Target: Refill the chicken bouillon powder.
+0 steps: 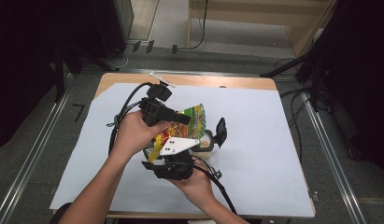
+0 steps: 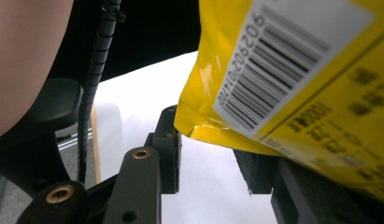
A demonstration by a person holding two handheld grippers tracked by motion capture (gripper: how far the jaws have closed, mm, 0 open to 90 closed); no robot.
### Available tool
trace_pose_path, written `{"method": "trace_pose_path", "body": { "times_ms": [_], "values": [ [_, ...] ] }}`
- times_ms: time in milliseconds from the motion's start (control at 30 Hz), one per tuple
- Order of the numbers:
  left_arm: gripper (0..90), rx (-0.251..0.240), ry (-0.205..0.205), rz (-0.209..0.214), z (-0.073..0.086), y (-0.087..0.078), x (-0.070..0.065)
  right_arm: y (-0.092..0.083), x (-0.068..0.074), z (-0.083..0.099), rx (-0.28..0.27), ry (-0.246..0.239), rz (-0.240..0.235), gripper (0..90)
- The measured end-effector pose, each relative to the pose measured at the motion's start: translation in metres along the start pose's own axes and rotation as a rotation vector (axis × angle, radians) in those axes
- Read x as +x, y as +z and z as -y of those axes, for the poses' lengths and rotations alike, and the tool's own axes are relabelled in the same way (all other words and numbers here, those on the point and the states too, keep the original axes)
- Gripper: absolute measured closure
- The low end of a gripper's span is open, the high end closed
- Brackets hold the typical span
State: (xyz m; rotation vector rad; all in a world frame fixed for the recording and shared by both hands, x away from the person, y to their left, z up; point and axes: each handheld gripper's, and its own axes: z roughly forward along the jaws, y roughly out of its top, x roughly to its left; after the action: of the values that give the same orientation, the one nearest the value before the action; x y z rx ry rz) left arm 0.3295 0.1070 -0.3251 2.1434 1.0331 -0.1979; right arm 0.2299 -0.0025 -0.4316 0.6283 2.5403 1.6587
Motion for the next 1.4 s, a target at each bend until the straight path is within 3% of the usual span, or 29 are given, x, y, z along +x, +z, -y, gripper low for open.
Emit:
{"method": "trace_pose_path", "body": {
  "times_ms": [367,1000,1400],
  "values": [
    [77.3,-0.01,-0.003,0.007,-0.0005,-0.0025,0.0001,-0.0016,0.0004,-0.0028,0.005,-0.017,0.008,65.2],
    [77.1,0.009,0.003,0.004,-0.0004,0.0033,-0.0001,0.0005,0.0001,0.0015,0.003,0.001,0.012,66.0],
    [74.9,-0.009,0.014,-0.003,-0.0004,0.0033,-0.0043,0.0001,-0.0023,0.0019,-0.001,0.013,0.005,66.2]
  ]
}}
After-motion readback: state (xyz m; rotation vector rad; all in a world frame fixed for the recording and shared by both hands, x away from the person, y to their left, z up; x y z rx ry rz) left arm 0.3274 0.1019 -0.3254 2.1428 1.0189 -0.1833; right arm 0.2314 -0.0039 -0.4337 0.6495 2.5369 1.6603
